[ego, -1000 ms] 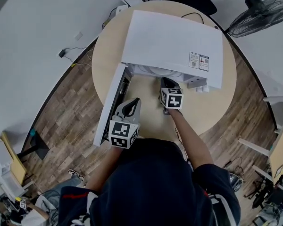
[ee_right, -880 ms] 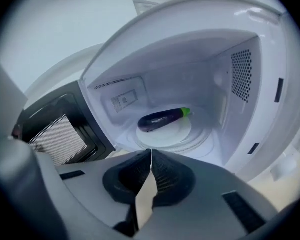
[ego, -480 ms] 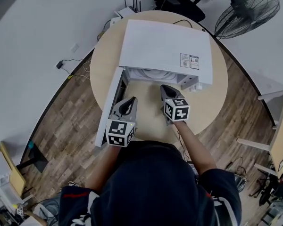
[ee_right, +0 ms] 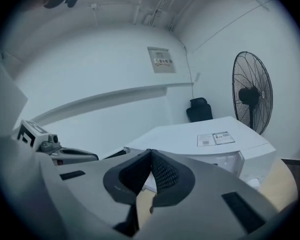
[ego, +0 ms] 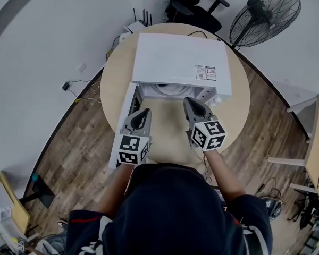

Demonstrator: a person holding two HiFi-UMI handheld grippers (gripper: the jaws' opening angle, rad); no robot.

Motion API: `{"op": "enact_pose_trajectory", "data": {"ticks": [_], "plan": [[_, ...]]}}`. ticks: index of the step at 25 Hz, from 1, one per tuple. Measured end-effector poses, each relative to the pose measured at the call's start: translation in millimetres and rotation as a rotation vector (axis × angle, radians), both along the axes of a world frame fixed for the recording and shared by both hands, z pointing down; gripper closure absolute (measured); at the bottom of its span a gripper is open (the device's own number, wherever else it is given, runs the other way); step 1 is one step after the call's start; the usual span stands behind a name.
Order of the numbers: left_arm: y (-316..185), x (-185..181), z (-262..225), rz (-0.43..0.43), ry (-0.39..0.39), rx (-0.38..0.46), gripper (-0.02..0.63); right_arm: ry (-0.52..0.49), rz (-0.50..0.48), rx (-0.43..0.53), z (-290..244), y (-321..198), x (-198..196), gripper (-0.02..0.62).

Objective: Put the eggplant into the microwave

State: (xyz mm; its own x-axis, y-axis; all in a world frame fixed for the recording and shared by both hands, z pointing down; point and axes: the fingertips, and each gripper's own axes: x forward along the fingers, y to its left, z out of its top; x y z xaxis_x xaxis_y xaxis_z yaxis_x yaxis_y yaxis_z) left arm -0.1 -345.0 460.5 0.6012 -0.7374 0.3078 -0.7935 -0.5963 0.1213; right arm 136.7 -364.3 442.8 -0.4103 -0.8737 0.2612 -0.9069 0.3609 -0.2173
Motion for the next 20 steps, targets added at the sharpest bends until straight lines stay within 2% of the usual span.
{"op": "enact_pose_trajectory", "data": {"ticks": [4, 10, 17, 20], "plan": [[-4, 4, -21, 0.017, 0.01, 0.043, 0.589, -0.034, 0.021, 0.058, -32, 10, 8, 0.583], [-8, 8, -52, 0.043, 0.028, 0.102, 0.589, -0.024, 0.037, 0.143, -67, 20, 13, 0.583], [-10, 12, -65, 0.059, 0.031, 0.127, 0.589, -0.054, 0.029, 0.188, -85, 20, 11, 0.584], [-8, 14, -69, 0.064, 0.027, 0.147, 0.589, -0.012, 0.023, 0.216, -89, 19, 8, 0.584]]}}
